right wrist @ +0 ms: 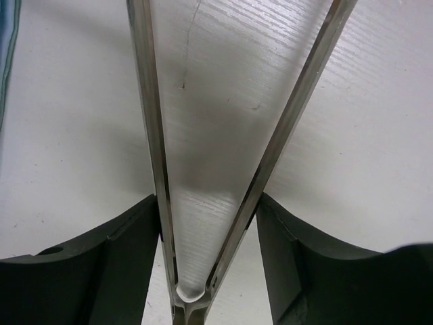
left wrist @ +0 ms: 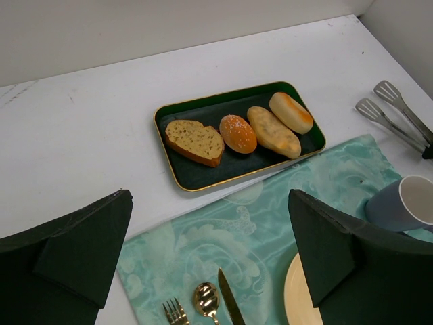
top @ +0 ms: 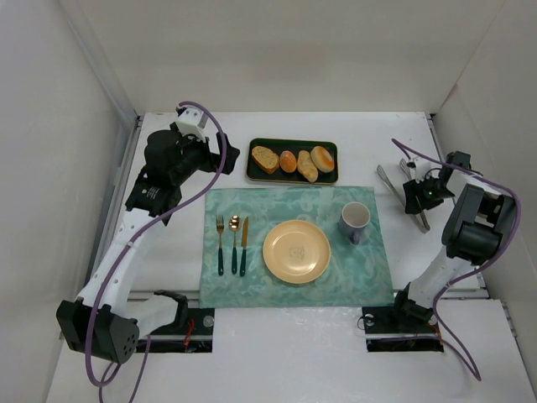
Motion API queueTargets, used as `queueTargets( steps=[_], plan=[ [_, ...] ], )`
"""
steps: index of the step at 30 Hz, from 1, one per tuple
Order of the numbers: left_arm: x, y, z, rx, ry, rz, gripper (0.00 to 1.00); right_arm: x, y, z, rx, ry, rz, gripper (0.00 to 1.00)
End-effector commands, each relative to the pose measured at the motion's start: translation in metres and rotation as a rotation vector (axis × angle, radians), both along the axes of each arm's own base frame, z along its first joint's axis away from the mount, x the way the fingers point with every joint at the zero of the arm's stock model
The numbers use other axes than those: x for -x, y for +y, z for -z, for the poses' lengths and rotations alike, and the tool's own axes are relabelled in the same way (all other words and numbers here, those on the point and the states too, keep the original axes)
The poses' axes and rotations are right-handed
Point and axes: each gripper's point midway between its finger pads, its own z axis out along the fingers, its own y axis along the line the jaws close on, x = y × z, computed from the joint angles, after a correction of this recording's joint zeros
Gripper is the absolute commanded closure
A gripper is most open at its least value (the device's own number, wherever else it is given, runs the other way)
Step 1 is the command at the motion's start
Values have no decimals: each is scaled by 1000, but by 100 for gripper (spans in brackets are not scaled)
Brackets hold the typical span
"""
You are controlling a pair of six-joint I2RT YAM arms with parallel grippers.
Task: Place the bread
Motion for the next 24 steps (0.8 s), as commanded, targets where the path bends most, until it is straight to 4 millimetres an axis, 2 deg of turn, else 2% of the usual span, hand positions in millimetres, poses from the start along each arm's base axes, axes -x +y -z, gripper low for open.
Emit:
queueTargets(
  steps=[1,10,14,15,16,18,19,20,22,23,24],
  plan=[
    [2,-3,-30,29,-78,18,0,-14,2,-25,10,-96,13,38],
    [5,-4,-35,35,-96,28,0,-37,15,-102,-44,-301,25,39],
    [6,-6,-31,34,-86,37,0,-46,23,-144,-80,-400,9,39],
    [6,-6,-31,34,-86,37,0,-46,25,-149,-85,-413,2,39],
    [5,-6,-34,44,-92,35,0,-47,27,-165,-87,-449,1,39],
    [5,-6,-34,45,-92,35,0,-49,33,-184,-110,-491,-16,39],
    [5,-6,-34,45,-92,35,0,-50,38,-201,-130,-528,-24,39],
    [5,-6,-34,45,-92,35,0,-50,41,-202,-143,-532,-34,39],
    [5,-6,-29,42,-83,35,0,-51,52,-228,-171,-584,-47,39],
    [5,-6,-29,42,-83,35,0,-50,55,-233,-191,-585,-52,39],
    [5,-6,-29,42,-83,35,0,-51,74,-239,-225,-585,-95,39]
  ],
)
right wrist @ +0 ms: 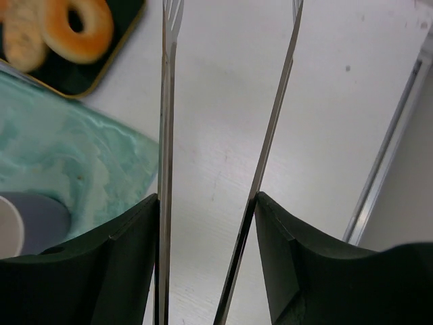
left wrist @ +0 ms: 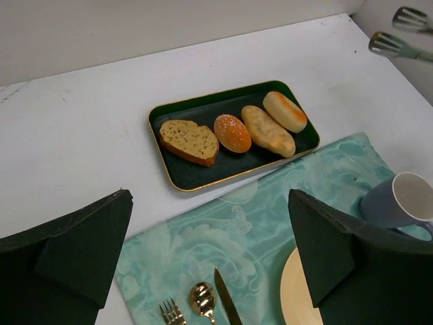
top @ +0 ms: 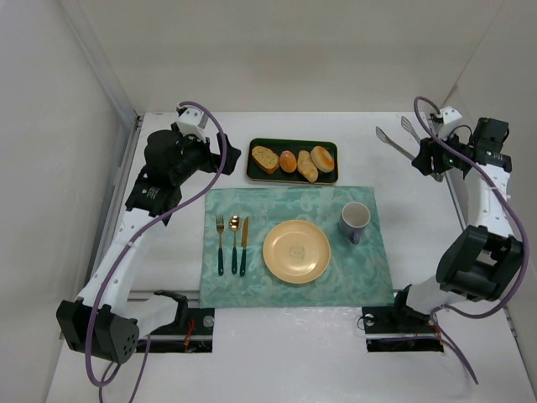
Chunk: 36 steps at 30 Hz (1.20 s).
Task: Place the bread
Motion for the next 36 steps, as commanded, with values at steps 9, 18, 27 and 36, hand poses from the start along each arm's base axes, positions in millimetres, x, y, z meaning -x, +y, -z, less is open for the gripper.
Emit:
queueTargets(
  steps=[9,18,27,36],
  plan=[
    [5,1,-37,39,-113,-5,0,14,217,-64,-90,-125,-432,39],
    [6,6,-41,41,-131,-28,0,-2,299,-42,-83,-61,-566,39],
    [5,7,-41,40,-132,-37,0,-40,326,-13,-136,73,-573,39],
    [5,7,-41,40,-132,-37,0,-59,335,-1,-161,188,-538,40]
  ],
)
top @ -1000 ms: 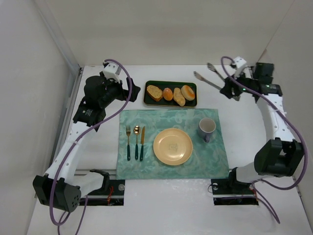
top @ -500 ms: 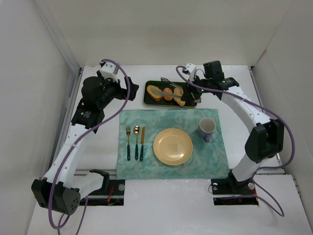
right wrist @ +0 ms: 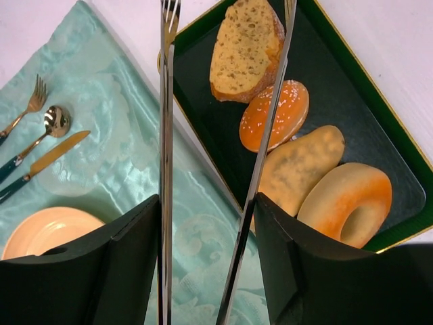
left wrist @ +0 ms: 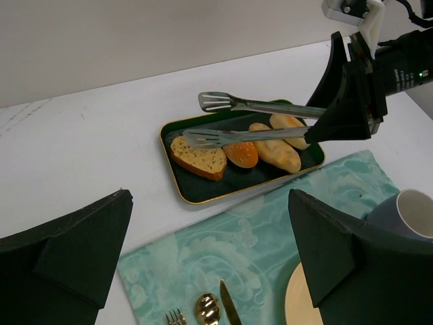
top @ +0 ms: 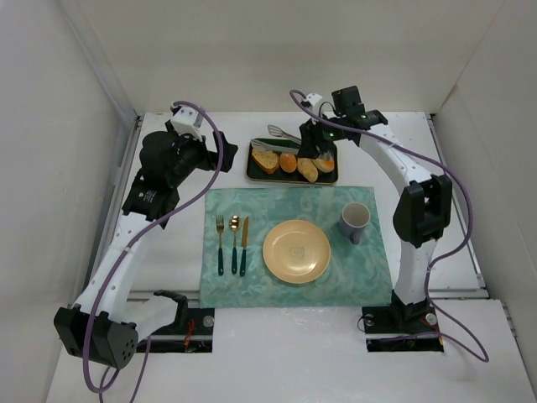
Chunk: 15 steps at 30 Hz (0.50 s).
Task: Place the bread
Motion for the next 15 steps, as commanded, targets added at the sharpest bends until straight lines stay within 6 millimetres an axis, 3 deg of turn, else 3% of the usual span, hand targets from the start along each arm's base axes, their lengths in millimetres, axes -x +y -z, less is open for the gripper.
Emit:
queueTargets(
  steps=[1,9,15],
  plan=[
    [5,0,-24,28,-73,2,0,0,6,-6,-9,47,1,40],
    [5,0,-24,28,-73,2,0,7,4,17,100,88,15,40],
    [5,0,-24,28,-73,2,0,5,4,20,130,82,19,40]
  ],
)
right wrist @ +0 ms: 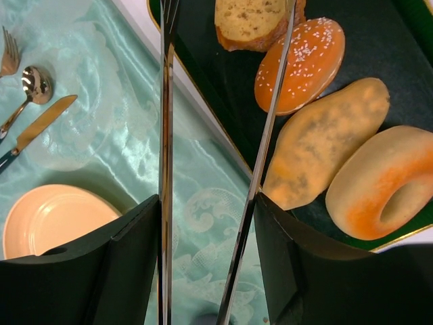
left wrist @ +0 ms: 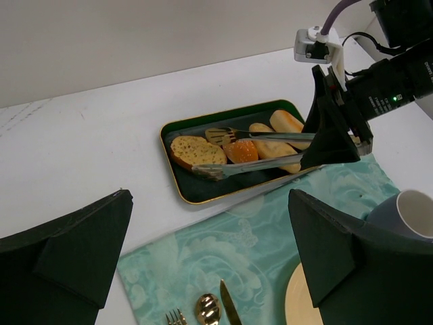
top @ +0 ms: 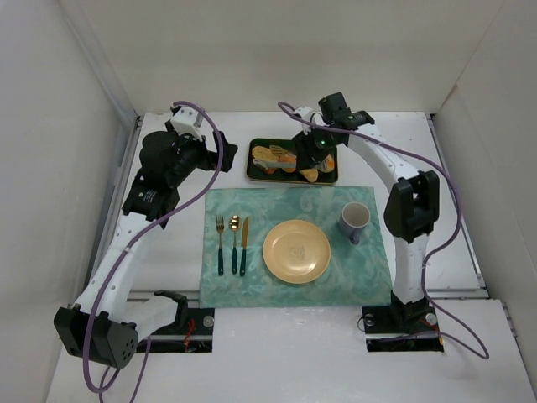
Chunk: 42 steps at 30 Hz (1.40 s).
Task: Place the bread
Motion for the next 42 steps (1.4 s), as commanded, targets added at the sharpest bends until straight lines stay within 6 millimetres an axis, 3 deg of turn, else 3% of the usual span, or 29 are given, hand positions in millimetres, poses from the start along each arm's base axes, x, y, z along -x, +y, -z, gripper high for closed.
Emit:
queueTargets(
  steps=[1,11,18,20,24,42],
  plan=[
    [5,0,-24,29,-73,3,0,-9,5,-21,10,-74,-10,40],
    [5,0,-24,29,-73,3,0,-15,6,-26,31,-106,4,40],
    [5,0,-24,29,-73,3,0,-19,10,-13,55,-89,4,40],
    [5,0,-24,29,-73,3,0,-20,15,-20,53,-111,1,40],
    [7,0,-27,31,-82,3,0,-22,14,-7,73,-86,4,40],
    [12,2,-33,36,-99,3,0,-25,20,1,152,-114,3,40]
  ],
)
